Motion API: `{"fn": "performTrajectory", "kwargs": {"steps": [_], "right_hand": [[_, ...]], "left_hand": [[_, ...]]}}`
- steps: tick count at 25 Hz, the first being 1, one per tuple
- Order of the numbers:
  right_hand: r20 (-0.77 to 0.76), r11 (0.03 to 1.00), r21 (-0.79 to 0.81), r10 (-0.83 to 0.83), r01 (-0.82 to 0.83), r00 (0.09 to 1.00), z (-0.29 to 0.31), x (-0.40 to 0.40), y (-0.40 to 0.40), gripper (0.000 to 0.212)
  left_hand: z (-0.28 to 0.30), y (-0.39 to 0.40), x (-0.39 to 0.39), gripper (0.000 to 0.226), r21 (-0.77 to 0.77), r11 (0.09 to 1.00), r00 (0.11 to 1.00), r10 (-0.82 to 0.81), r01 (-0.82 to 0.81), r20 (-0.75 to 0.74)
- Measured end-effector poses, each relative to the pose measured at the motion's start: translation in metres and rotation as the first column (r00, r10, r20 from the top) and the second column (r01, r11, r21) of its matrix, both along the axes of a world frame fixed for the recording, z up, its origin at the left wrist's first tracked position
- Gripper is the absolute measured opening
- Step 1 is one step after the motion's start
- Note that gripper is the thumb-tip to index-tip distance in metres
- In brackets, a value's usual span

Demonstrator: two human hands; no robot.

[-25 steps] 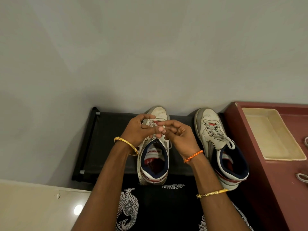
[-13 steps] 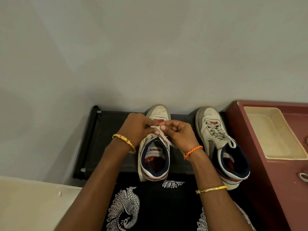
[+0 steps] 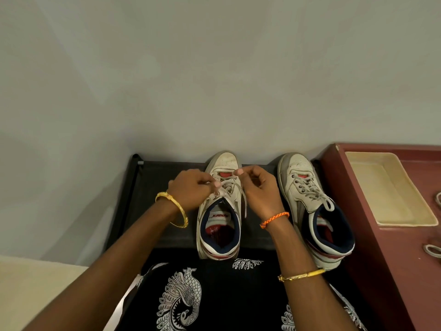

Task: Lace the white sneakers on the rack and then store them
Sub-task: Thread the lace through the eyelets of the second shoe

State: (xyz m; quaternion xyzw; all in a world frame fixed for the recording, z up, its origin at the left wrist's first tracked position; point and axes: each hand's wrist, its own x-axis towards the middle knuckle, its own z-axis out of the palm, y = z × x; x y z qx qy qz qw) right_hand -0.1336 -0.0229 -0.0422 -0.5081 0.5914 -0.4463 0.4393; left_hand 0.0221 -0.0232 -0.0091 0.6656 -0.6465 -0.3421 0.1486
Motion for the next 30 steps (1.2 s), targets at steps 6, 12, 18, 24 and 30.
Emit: {"fn": "performTrajectory", "kwargs": {"steps": [6,12,18,24,30], "right_hand": [[-0.633,0.968,-0.181,0.02,-0.173,0.774,0.017,0.012,0.023,0.028],[-0.679,0.944,-0.055,0.204,-0.326,0.706,0.018,0.016,0.023,0.02],[-0.519,0.952,0.05,0.282,-0.301,0.807,0.016,0.005,0.032,0.036],[-0.53,0.935,0.02,0.311,-0.355,0.789,0.013,0.005,0.045,0.042],[-0.566,0.931,-0.005,0.299,-0.366,0.768,0.008,0.003,0.045,0.03]], "left_hand": [[-0.008,-0.005,0.003,0.037,0.581,0.786,0.742,0.515,-0.21,-0.429],[-0.01,-0.011,0.013,0.026,0.607,0.783,0.759,0.476,-0.136,-0.444],[-0.02,-0.02,0.002,0.038,0.398,0.871,0.853,0.422,-0.288,-0.307],[-0.055,-0.021,-0.009,0.033,0.204,0.912,0.908,0.389,-0.356,-0.154],[-0.046,-0.015,-0.021,0.037,0.094,0.9,0.905,0.42,-0.425,0.072]]}}
